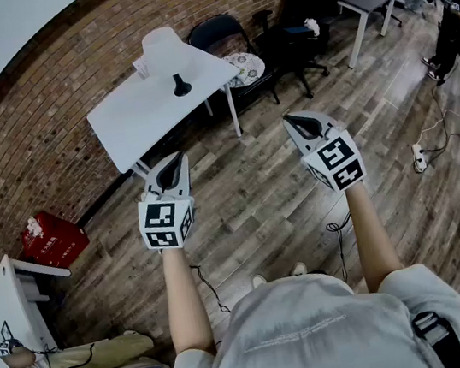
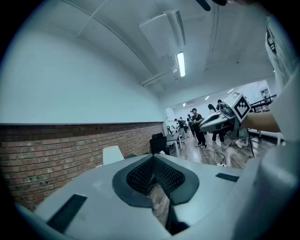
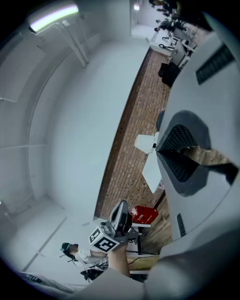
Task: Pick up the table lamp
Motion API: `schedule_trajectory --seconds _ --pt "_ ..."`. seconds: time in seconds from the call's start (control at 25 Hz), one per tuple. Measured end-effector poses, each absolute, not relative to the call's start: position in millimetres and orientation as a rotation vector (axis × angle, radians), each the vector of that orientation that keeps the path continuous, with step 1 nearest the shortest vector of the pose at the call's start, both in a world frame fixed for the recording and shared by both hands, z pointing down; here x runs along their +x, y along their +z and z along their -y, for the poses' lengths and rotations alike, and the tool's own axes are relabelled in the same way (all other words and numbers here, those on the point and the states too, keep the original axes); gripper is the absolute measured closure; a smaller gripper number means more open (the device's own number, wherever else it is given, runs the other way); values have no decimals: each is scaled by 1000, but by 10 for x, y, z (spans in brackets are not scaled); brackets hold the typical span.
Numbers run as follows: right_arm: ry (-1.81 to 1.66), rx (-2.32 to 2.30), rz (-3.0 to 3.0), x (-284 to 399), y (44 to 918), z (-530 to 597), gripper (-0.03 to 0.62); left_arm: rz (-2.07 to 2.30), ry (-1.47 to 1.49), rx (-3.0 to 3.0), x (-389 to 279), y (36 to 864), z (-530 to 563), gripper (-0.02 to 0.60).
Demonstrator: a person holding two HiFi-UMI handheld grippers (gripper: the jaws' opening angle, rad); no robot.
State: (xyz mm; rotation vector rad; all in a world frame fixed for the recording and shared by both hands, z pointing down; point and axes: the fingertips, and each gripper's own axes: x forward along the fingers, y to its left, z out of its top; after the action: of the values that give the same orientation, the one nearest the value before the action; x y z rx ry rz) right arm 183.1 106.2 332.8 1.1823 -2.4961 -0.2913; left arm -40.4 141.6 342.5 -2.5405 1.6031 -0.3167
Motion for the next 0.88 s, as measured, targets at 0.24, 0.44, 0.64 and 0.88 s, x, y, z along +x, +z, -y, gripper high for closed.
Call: schedule_trajectory --seconds 0.24,0.44,0.64,0.88 --pt "-305 1181 2529 1945 3338 -1062 592 -1590 -337 -2527 -272 3430 -1405 568" --pt "-247 1179 2610 2091 3367 -1074 592 -1604 -371 -2525 -180 3584 -1414 568" --pt "-172 1111 2644 2222 3419 -1029 594 -1633 -353 -2523 -68 3626 -1330 567" --pt "-238 1061 2633 2461 3425 -942 592 -1645 -334 -2495 176 3549 -1239 565"
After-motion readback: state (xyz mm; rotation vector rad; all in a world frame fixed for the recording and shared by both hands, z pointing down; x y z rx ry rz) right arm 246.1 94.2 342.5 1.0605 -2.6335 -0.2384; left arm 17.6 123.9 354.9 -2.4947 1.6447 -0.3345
